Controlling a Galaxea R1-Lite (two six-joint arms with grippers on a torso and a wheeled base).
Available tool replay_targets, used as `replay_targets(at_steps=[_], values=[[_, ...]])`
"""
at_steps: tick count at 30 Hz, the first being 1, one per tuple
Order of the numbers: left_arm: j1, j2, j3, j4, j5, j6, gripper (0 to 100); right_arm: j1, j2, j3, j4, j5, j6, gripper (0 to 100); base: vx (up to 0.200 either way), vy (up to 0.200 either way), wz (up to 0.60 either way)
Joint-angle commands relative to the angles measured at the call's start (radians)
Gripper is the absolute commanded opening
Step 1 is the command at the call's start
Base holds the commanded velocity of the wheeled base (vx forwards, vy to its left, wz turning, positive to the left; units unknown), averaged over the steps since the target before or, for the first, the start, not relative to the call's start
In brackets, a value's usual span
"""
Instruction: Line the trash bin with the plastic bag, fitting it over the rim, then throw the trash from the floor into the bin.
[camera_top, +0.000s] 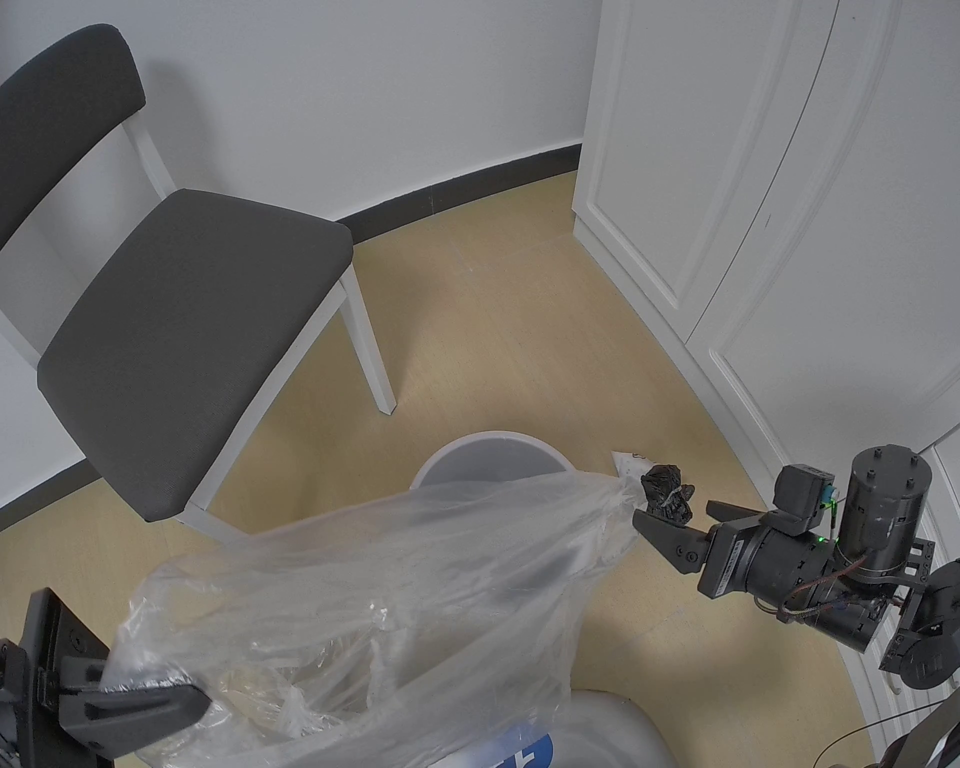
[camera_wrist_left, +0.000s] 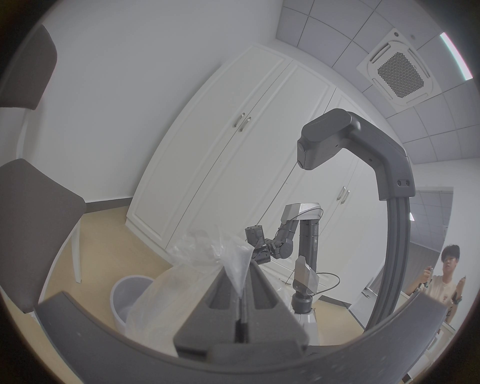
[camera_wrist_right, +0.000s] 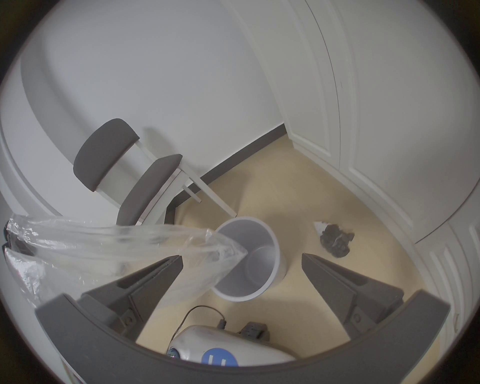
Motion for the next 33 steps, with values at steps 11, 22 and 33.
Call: replay_targets(at_steps=[11,22,33], values=[[-0.005,-0.011,0.0,-0.002,-0.024,-0.024,0,0.034,0.156,0.038,-0.069,0.084,0.049,100,0.0,0.0,0.0],[-0.005,-0.031,0.008,-0.002,-0.058,-0.026,0,-0.011,0.176,0.048,-0.238,0.084,0.052,100,0.0,0.0,0.0],[0.0,-0.04,0.026,-0.028,-0.07,-0.026,0,-0.107,0.3,-0.082,-0.326,0.107,0.02,100,0.0,0.0,0.0]])
